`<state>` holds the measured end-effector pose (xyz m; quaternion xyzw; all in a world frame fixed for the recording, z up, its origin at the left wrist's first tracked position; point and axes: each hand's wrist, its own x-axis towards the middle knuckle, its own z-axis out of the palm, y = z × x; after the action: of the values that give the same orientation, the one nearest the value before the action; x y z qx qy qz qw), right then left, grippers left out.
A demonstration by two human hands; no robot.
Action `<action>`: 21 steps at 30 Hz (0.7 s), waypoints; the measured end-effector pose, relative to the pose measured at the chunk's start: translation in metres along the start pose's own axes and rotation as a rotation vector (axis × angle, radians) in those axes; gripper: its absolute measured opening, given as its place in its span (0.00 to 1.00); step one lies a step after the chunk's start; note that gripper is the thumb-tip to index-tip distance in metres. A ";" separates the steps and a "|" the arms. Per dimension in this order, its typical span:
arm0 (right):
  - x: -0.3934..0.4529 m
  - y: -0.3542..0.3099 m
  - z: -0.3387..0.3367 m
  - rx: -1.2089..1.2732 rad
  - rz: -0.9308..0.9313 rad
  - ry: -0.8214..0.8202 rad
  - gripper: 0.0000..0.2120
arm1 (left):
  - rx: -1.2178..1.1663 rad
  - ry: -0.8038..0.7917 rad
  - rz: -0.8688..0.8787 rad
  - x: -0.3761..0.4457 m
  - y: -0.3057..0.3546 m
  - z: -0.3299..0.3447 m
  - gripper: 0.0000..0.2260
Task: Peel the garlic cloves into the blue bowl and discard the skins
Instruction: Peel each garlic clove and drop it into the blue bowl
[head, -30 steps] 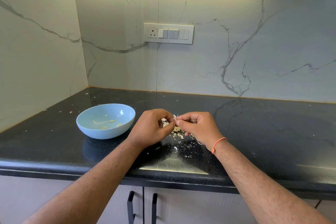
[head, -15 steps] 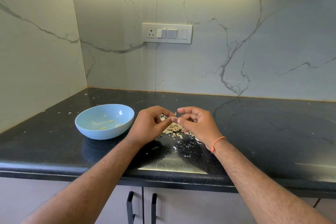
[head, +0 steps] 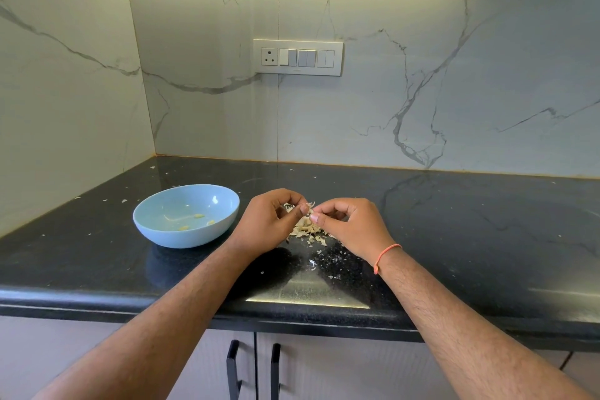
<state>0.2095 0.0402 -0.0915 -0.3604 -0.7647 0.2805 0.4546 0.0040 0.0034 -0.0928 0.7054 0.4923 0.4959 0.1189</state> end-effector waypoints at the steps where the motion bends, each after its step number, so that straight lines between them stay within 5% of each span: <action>1: 0.000 0.000 0.000 0.009 0.006 -0.004 0.02 | -0.022 -0.017 -0.017 0.000 0.000 0.000 0.04; 12: 0.003 0.001 0.000 0.069 0.048 -0.023 0.02 | -0.244 -0.138 -0.227 0.004 -0.001 -0.003 0.07; 21: 0.000 -0.002 0.000 -0.108 -0.080 0.110 0.01 | 0.144 0.078 0.045 -0.002 0.004 0.003 0.05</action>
<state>0.2087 0.0388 -0.0905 -0.3682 -0.7664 0.2004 0.4867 0.0090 0.0006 -0.0924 0.7031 0.5149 0.4890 0.0372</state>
